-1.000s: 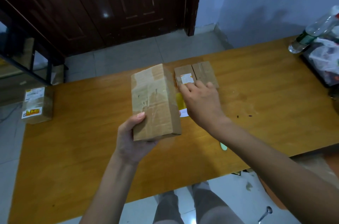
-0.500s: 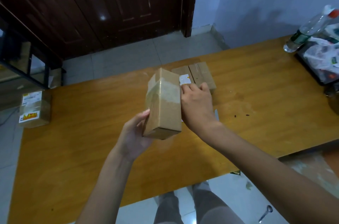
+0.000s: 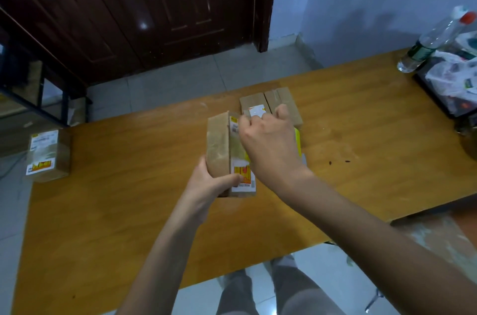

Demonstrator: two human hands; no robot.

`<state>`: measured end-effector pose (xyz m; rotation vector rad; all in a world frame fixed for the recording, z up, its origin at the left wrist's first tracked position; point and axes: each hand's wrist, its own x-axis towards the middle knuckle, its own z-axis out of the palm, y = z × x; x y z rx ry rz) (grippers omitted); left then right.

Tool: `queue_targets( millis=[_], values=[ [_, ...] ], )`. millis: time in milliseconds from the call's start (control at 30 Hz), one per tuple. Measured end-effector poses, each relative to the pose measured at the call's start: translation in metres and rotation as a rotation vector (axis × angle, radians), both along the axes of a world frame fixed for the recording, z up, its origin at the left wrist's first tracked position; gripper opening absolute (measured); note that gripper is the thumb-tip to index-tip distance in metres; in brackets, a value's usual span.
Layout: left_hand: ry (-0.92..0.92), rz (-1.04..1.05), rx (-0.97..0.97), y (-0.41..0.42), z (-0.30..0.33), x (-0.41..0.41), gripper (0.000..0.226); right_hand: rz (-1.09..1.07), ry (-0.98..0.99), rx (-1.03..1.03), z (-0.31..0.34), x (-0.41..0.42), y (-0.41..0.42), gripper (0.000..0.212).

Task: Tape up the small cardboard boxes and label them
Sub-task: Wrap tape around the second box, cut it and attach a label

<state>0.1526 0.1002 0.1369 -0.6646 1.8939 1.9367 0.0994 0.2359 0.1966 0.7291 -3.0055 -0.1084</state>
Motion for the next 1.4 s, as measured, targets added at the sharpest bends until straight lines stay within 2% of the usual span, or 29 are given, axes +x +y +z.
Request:
queue_targets(
  millis=[100,200,233,367,567,633,667,767,900,1100,1400],
  values=[
    [-0.048,0.149,0.168,-0.002,-0.009,0.001,0.060,-0.016,0.055,-0.100,0.002,-0.010,0.028,0.043],
    [-0.061,0.212,0.237,-0.001,-0.013,0.004,0.060,-0.071,-0.096,-0.389,-0.001,-0.016,0.045,0.037],
    [-0.068,0.220,0.253,0.002,-0.013,0.004,0.063,-0.075,-0.117,-0.414,-0.005,-0.016,0.046,0.034],
    [-0.093,0.302,0.296,0.012,-0.016,0.005,0.068,-0.066,-0.069,-0.340,-0.015,-0.017,0.039,0.036],
    [-0.075,0.275,0.051,0.010,-0.026,0.002,0.092,0.103,0.243,-0.286,0.022,-0.019,0.037,0.044],
    [-0.077,0.281,0.050,0.009,-0.024,-0.001,0.100,0.164,0.285,-0.223,0.029,-0.022,0.032,0.040],
    [-0.075,0.303,0.075,0.006,-0.024,-0.002,0.098,0.161,0.273,-0.197,0.029,-0.025,0.032,0.037],
    [-0.035,0.342,0.158,-0.013,-0.022,-0.004,0.072,0.056,0.179,-0.121,0.018,-0.035,0.046,0.034],
    [-0.018,0.285,0.195,-0.033,-0.020,0.005,0.065,0.025,0.100,0.098,-0.009,-0.038,0.067,0.034],
    [0.018,0.252,0.309,-0.035,-0.017,0.008,0.052,0.020,0.161,0.076,-0.021,-0.036,0.060,0.027],
    [0.110,0.236,0.537,-0.031,0.002,0.004,0.032,-0.009,0.120,0.045,-0.034,-0.028,0.054,0.033]
  ],
)
